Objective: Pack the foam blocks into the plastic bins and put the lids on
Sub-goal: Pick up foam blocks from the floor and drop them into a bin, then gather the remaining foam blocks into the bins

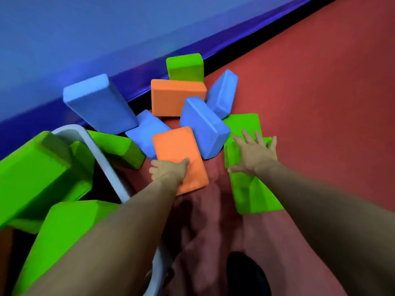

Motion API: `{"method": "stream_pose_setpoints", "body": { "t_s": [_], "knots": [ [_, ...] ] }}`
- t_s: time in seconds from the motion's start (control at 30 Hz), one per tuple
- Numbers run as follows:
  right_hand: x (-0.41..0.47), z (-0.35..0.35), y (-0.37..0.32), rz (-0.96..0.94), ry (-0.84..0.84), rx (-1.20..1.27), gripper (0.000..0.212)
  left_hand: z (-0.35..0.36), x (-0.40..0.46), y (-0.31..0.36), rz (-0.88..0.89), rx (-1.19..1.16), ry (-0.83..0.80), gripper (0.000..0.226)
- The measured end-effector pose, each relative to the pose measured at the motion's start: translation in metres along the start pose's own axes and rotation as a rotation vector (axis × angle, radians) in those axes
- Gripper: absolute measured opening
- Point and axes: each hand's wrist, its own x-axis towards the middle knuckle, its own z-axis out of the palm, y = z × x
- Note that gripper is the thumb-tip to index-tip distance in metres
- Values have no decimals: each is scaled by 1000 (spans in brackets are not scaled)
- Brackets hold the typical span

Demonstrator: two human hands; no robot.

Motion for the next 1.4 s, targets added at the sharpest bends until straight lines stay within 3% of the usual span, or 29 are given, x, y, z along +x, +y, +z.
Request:
{"method": "stream_pose_setpoints", "body": {
  "t_s": [0.1,0.23,0.33,0.47,0.63,0.8,0.93,1.1,1.4],
  "knots": [
    [11,39,7,-25,60,-86,132,30,36,-17,-159,56,-68,126],
    [24,55,-5,-102,207,-186,133,71,77,-66,-246,-53,-167,146],
    [29,55,-12,-109,210,-233,134,63,56,-59,-258,-250,-149,127],
    [23,48,3,-32,175,-180,139,64,38,-45,-249,-347,-92,112],
    [-16,18,28,42,114,-132,133,38,-29,-35,-115,-422,32,86],
    [-102,-25,21,60,186,15,102,-45,-102,-25,77,-492,92,73],
    [-175,-91,-10,51,340,97,94,-141,-156,-18,322,-473,137,70],
    [-265,-184,-68,-32,534,166,90,-276,-214,-46,497,-488,271,70],
    [-403,-243,-237,-295,646,375,80,-504,-271,-210,421,-498,539,87]
  ]
}}
